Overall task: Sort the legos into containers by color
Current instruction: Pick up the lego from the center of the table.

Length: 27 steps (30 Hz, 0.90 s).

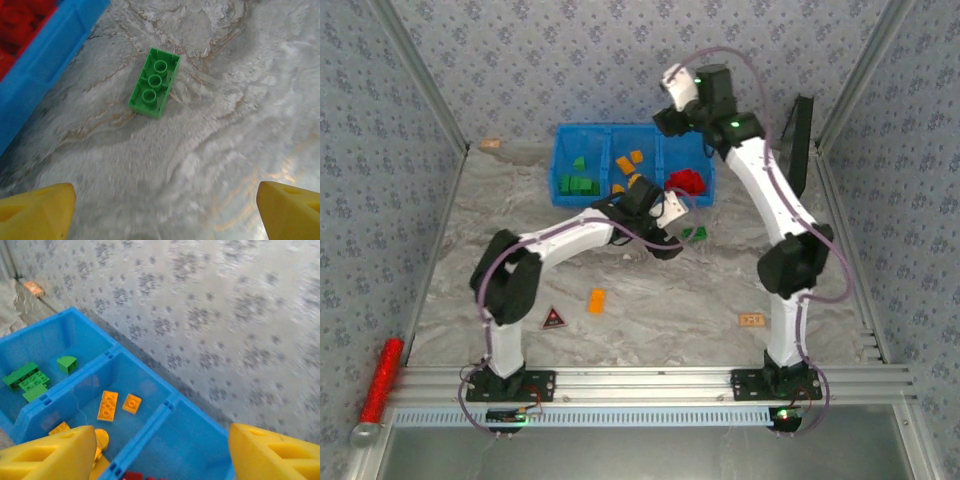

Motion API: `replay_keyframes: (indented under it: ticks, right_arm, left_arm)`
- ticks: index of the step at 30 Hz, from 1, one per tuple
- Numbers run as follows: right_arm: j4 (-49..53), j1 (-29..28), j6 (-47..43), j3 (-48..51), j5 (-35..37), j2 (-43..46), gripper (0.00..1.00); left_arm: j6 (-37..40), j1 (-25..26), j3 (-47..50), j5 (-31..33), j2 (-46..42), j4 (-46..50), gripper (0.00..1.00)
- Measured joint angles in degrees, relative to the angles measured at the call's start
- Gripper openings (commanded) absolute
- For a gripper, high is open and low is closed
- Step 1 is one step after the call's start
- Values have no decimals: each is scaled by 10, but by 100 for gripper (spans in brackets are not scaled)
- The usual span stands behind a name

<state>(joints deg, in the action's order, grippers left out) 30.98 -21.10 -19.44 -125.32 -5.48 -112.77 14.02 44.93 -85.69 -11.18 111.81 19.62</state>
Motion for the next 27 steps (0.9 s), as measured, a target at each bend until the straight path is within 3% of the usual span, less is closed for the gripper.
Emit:
replay_keyframes:
  ticks: [7, 14, 19, 27]
  right_arm:
    - [0, 59, 76, 212, -4, 199, 83]
    - [-16, 88, 137, 389, -3, 329, 87]
    - [-17, 102, 168, 434, -13, 360, 89]
    - [-20, 109, 186, 404, -19, 400, 91]
  left_arm:
    - [19, 12, -123, -2, 138, 0, 92]
    - [23, 15, -193, -13, 193, 14, 92]
    - [25, 20, -233, -14, 228, 33, 86]
    - [29, 32, -306, -7, 286, 82, 68]
